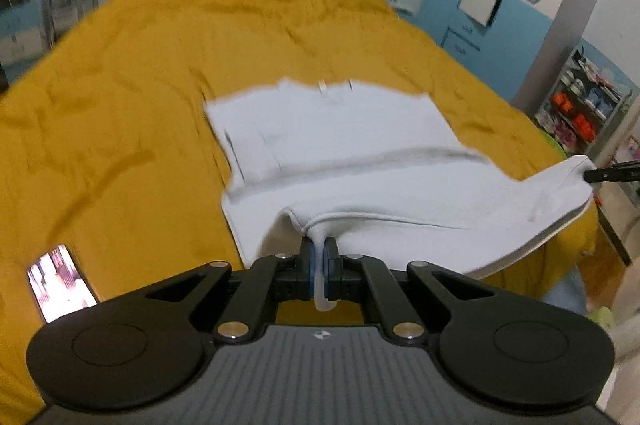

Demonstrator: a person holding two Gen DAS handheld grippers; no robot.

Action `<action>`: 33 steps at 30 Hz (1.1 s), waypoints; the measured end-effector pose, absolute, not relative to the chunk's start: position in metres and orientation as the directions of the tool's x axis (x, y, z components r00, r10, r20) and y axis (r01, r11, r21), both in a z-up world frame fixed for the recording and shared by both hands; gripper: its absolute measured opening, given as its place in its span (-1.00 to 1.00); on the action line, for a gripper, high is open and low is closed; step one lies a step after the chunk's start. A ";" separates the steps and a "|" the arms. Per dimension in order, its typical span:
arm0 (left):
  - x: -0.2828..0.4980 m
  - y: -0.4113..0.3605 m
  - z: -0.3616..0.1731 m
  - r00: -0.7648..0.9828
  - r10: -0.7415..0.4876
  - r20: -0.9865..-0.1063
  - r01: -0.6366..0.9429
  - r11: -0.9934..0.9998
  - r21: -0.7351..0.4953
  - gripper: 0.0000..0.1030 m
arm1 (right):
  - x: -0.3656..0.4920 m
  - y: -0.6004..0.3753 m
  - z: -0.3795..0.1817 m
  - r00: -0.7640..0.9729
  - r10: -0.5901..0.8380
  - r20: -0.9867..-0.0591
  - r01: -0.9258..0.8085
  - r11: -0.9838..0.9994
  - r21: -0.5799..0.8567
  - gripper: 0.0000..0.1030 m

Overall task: Fold small clothes
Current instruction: 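Lift the hem with both grippers and fold it toward the collar, then lower the hem onto the collar and open both grippers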

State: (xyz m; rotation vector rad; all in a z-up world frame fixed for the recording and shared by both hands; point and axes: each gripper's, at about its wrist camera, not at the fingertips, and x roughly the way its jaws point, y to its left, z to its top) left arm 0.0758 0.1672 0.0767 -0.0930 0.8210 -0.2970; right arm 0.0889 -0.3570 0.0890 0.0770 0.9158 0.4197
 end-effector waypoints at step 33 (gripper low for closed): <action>0.389 0.207 -0.021 0.624 -0.104 -0.774 -0.051 0.984 -0.173 -0.93 | 0.471 -0.294 0.001 0.606 0.295 -0.739 -0.063 0.944 0.325 -0.99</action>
